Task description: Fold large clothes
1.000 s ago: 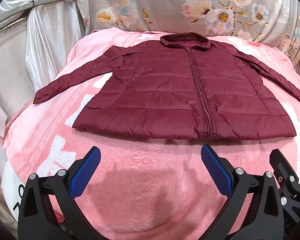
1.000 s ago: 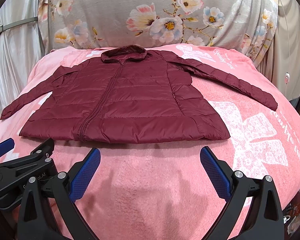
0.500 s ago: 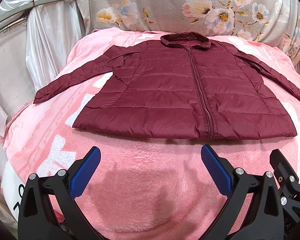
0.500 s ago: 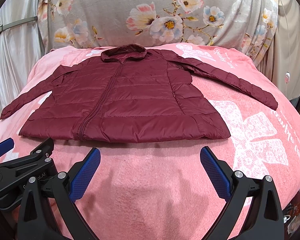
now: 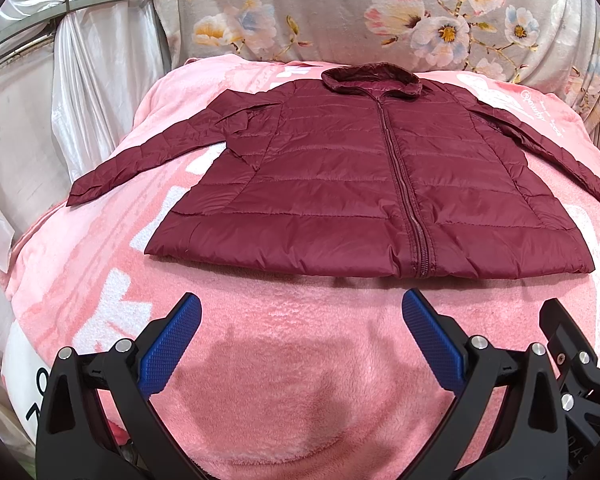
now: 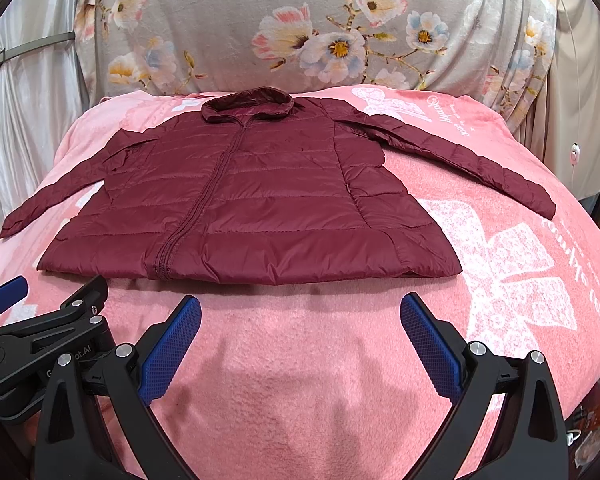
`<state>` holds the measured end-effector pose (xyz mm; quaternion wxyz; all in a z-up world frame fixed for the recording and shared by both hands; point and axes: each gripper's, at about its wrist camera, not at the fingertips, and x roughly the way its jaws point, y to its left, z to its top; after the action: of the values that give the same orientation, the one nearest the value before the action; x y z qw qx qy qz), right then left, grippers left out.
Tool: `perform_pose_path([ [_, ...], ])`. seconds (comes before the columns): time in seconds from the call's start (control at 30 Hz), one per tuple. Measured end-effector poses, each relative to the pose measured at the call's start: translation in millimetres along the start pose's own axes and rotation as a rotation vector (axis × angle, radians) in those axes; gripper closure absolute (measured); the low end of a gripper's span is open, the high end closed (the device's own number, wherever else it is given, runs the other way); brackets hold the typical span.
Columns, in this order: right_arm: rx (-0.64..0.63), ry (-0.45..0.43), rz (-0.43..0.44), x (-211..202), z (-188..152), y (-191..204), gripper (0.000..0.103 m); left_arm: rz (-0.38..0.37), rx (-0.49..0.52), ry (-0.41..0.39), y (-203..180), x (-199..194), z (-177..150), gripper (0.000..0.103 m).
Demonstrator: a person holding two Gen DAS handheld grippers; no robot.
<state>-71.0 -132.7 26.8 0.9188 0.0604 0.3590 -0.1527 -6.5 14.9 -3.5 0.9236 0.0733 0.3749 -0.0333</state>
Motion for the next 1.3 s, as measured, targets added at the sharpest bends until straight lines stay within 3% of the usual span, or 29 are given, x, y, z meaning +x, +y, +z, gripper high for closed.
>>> perform_pose_path([
  [1.3, -0.002, 0.007, 0.000, 4.4, -2.6, 2.1, 0.005, 0.000, -0.001, 0.008, 2.6, 1.1, -10.5, 0.005],
])
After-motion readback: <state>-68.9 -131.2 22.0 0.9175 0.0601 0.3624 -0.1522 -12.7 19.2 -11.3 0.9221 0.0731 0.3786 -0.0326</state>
